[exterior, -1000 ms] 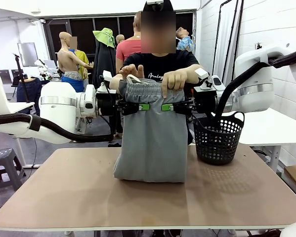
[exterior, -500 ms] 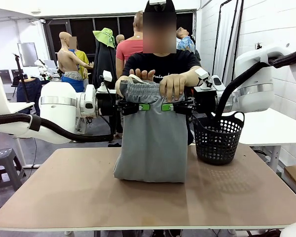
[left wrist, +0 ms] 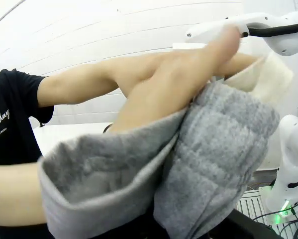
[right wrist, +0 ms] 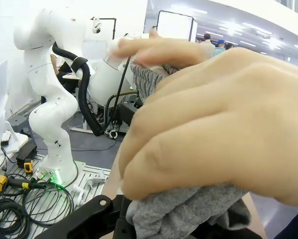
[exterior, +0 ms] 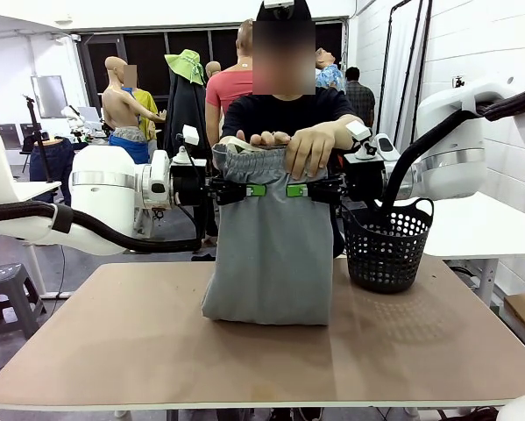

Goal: Fold the training pants.
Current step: Release the ends of the Training pants and then grab the overlapped ends.

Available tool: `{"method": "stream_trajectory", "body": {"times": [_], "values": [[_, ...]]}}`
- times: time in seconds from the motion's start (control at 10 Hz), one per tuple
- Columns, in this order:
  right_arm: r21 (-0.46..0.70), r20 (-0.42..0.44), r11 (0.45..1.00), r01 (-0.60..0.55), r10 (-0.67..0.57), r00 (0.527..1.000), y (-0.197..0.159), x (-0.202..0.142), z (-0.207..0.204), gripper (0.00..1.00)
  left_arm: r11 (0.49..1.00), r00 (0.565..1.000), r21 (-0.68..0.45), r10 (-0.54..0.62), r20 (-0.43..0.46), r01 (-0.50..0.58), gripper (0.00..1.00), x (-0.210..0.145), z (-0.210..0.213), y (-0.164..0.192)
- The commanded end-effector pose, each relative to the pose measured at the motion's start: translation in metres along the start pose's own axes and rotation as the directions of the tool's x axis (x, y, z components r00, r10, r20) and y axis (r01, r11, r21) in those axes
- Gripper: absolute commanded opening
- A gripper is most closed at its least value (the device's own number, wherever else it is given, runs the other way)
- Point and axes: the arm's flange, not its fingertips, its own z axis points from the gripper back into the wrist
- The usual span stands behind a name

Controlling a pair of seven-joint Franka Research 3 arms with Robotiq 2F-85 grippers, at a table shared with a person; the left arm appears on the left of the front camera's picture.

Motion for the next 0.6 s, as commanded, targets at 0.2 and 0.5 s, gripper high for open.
{"method": "stream_trajectory", "body": {"times": [0.2, 0.5], "values": [[0.001, 0.027, 1.000, -0.004, 0.004, 1.000, 0.0026, -0.0017, -0.0018, 0.00, 1.000, 1.000, 0.007, -0.003, 0.009, 0.003, 0.00, 0.0037, 0.0003, -0.0008], [0.001, 0.027, 1.000, -0.004, 0.004, 1.000, 0.0026, -0.0017, -0.0018, 0.00, 1.000, 1.000, 0.007, -0.003, 0.009, 0.003, 0.00, 0.0037, 0.0003, -0.0008]]}}
